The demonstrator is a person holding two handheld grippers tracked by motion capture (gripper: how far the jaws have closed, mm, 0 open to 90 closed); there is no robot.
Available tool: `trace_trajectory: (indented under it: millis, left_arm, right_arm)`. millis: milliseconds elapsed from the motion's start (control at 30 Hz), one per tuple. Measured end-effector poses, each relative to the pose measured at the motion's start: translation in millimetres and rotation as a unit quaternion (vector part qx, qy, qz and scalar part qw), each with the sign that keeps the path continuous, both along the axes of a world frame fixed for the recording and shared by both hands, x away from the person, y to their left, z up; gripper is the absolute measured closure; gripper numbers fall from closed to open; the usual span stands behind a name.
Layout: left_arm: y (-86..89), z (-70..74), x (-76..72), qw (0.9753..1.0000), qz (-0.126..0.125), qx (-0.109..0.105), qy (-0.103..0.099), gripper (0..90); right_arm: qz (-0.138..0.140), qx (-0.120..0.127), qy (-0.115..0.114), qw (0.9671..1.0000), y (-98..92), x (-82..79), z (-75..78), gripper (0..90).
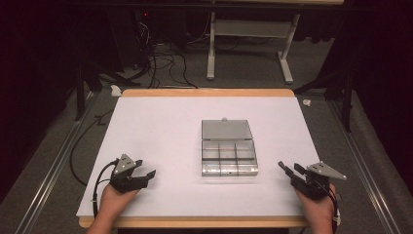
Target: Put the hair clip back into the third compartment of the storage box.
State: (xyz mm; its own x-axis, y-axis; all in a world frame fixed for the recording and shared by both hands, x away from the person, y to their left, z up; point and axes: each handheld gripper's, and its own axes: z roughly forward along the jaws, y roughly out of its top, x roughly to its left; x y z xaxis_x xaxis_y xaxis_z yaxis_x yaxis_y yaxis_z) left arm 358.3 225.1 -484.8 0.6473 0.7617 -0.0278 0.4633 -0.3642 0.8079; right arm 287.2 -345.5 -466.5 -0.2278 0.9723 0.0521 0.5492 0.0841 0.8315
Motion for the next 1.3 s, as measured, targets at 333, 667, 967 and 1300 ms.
trace_trajectory:
  millis: [333,667,967,1300]
  left_arm:
    - [-0.1,-0.1,-0.1,1.0,0.0,-0.001,0.0,30.7]
    - [0.3,0.0,0.1,1.0,0.002,-0.002,0.001,30.6]
    - [0.0,-0.1,0.5,1.0,-0.005,-0.002,0.004,33.6]
    - [-1.0,0.2,-1.1,1.0,-0.003,0.006,-0.003,31.7]
  right_arm:
    - [-0.007,0.002,0.009,0.9999,-8.8,1.2,-3.0,59.8]
    - [0.004,0.001,0.051,0.9987,-6.5,7.7,-2.4,61.0]
    - [0.016,-0.026,0.101,0.9944,-3.7,15.0,5.8,58.2]
    - [0.031,-0.035,0.157,0.9864,-1.6,20.4,14.7,58.5]
